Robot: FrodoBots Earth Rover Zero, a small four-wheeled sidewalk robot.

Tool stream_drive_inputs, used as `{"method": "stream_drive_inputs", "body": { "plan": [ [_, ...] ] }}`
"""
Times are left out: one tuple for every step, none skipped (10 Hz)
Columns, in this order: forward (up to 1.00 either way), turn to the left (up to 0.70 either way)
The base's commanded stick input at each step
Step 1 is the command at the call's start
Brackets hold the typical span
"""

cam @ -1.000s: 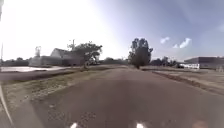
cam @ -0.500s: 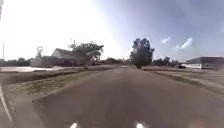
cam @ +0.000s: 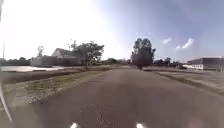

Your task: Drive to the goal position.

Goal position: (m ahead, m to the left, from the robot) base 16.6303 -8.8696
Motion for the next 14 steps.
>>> {"method": "stream_drive_inputs", "body": {
  "plan": [
    [0.70,0.00],
    [0.70,0.00],
    [0.70,0.00],
    [0.70,0.00],
    [0.70,0.00],
    [0.70,0.00],
    [0.70,0.00],
    [0.70,0.00],
    [0.70,0.00],
    [0.70,0.00],
    [0.70,0.00],
    [0.70,0.00],
    [0.70,0.00],
    [0.70,0.00]
  ]
}}
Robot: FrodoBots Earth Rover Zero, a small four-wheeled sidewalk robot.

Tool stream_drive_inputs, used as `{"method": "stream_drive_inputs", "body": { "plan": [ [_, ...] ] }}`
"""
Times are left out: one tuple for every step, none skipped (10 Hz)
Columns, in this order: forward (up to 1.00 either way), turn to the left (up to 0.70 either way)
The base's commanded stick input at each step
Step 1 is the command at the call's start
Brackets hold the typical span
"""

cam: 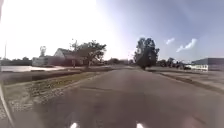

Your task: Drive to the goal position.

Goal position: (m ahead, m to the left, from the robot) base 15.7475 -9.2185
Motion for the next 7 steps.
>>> {"method": "stream_drive_inputs", "body": {
  "plan": [
    [0.70,0.00],
    [0.70,0.00],
    [0.70,0.00],
    [0.70,0.00],
    [0.70,0.00],
    [0.70,0.00],
    [0.70,0.00]
  ]
}}
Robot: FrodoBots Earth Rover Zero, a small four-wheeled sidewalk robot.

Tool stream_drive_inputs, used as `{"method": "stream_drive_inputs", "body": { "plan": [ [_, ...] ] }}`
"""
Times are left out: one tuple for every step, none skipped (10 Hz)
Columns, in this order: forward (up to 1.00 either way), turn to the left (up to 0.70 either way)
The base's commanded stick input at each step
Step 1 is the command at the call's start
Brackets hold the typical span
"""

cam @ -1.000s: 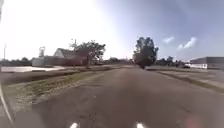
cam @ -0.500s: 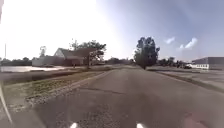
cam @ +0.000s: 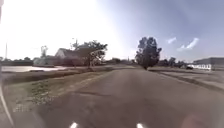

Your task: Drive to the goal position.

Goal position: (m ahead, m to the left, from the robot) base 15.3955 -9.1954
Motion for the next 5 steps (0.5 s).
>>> {"method": "stream_drive_inputs", "body": {
  "plan": [
    [0.70,0.00],
    [0.70,0.00],
    [0.70,0.00],
    [0.70,0.00],
    [0.70,0.00]
  ]
}}
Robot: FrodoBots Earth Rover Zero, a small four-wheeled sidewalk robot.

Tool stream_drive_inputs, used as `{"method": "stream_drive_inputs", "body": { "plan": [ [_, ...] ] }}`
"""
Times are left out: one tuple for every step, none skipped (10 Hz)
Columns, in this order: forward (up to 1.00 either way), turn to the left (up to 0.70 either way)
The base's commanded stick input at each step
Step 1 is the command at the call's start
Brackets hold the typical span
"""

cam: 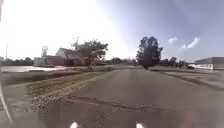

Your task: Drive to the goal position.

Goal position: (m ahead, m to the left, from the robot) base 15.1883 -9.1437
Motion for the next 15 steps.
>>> {"method": "stream_drive_inputs", "body": {
  "plan": [
    [0.70,0.00],
    [0.70,0.00],
    [0.70,0.00],
    [0.70,0.00],
    [0.70,0.00],
    [0.70,0.00],
    [0.70,0.00],
    [0.70,0.00],
    [0.70,0.00],
    [0.70,0.00],
    [0.70,-0.15],
    [0.70,-0.28],
    [0.70,-0.35],
    [0.70,-0.35],
    [0.70,-0.35]
  ]
}}
